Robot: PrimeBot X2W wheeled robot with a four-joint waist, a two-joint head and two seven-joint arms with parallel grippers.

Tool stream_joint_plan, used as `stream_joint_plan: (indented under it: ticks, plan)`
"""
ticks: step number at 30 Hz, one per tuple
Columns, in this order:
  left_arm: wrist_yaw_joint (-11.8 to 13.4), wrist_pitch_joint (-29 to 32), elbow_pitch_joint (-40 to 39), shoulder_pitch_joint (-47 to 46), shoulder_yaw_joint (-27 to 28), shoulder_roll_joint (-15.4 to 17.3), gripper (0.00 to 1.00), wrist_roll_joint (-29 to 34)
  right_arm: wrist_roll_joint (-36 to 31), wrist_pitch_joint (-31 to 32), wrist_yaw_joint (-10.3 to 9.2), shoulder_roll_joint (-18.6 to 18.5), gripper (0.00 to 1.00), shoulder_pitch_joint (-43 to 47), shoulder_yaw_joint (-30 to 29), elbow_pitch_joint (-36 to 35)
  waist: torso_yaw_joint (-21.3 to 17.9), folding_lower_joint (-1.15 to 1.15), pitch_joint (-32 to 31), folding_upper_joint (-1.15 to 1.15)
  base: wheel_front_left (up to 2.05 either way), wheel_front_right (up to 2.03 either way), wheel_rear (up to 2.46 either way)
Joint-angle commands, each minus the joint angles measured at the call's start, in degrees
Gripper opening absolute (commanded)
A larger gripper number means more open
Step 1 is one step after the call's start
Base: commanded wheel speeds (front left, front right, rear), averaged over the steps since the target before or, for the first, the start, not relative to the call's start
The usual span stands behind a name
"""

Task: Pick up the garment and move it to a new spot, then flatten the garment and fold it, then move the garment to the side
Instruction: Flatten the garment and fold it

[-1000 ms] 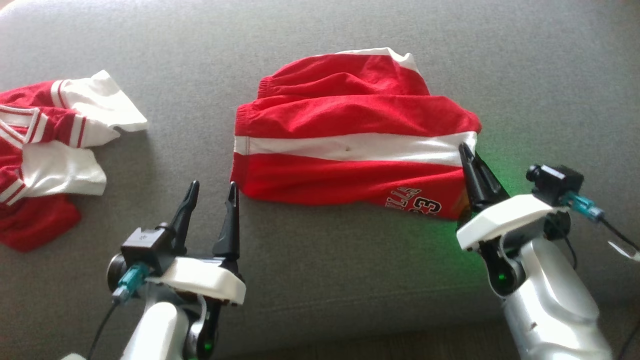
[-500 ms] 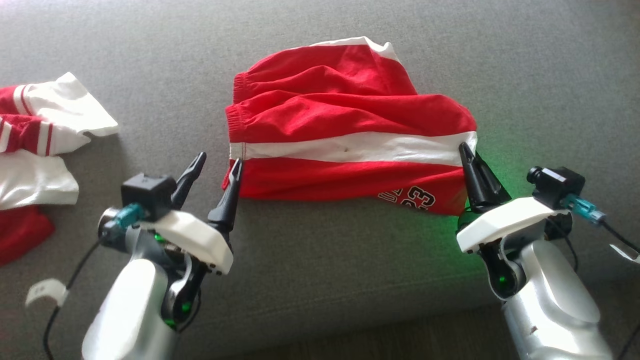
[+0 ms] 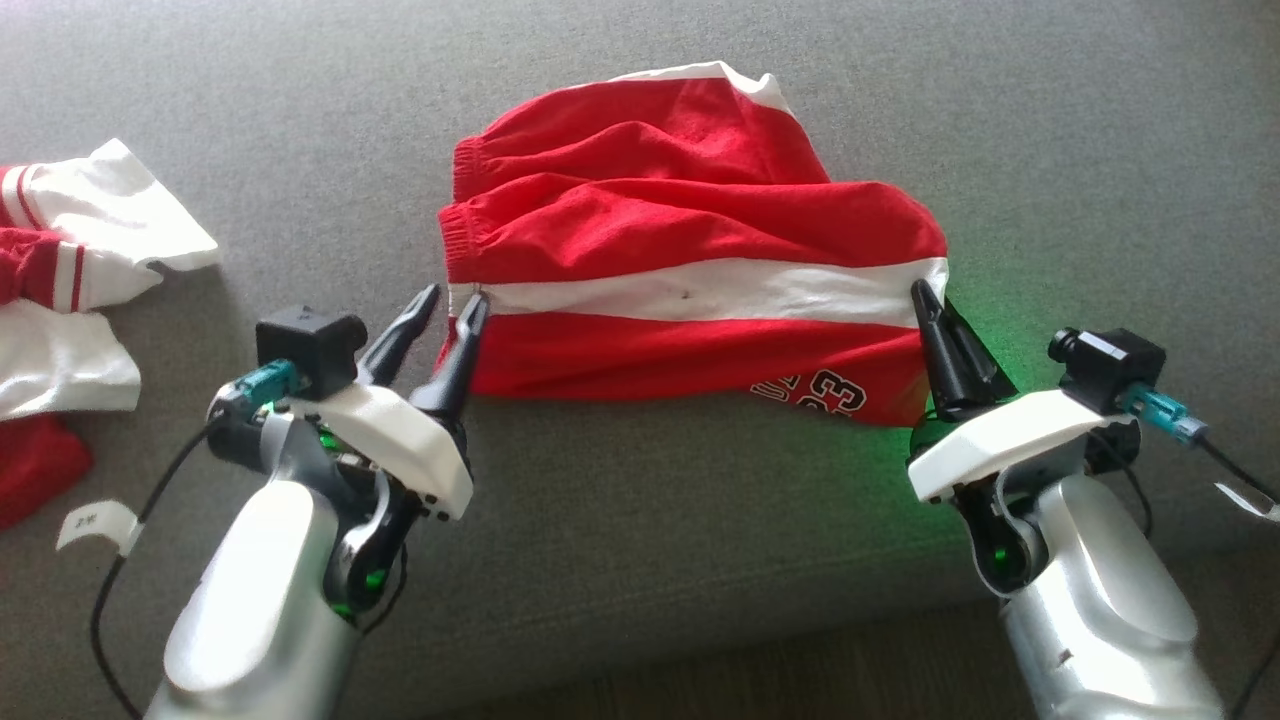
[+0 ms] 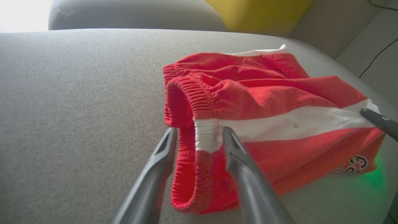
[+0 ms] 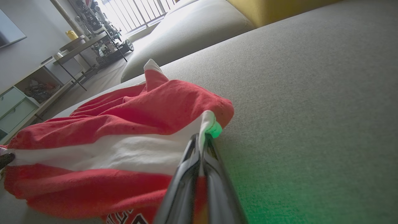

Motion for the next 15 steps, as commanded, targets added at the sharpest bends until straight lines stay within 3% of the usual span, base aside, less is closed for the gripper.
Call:
stream_joint_plan:
  ticks: [1, 2, 3, 4, 15]
  plan:
    - [-0.15, -0.41, -1.49, -2.39, 1.62, 1.19, 0.33, -0.32, -0.15, -0.36, -0.01, 0.21, 0.00, -1.31, 1.26, -1.98, 0.04, 0.00, 0.00, 0.00, 0.00, 0.00, 0.00]
    - [-0.19, -0.40, -1.34, -2.53, 1.45, 1.14, 0.23, -0.52, -0.20, -0.36, -0.01, 0.21, 0.00, -1.32, 1.28, -2.04, 0.07, 0.00, -0.01, 0.00, 0.00, 0.00, 0.00]
    - [-0.24, -0.16, -1.10, -2.64, 1.20, 1.14, 0.06, -0.74, -0.30, -0.36, -0.01, 0.21, 0.00, -1.33, 1.28, -2.09, 0.12, 0.00, -0.03, 0.00, 0.00, 0.00, 0.00]
    - [-0.28, 0.02, -0.89, -2.78, 0.95, 1.18, 0.00, -0.88, -0.39, -0.36, -0.01, 0.21, 0.00, -1.36, 1.24, -2.12, 0.17, 0.00, -0.06, 0.00, 0.00, 0.00, 0.00]
    - [-0.74, 0.02, -1.62, -3.24, -0.87, 1.71, 0.00, -5.10, -1.87, -0.37, -0.01, 0.21, 0.00, -2.40, 0.10, -4.22, 0.31, 0.00, -1.11, 0.00, 0.00, 0.00, 0.00]
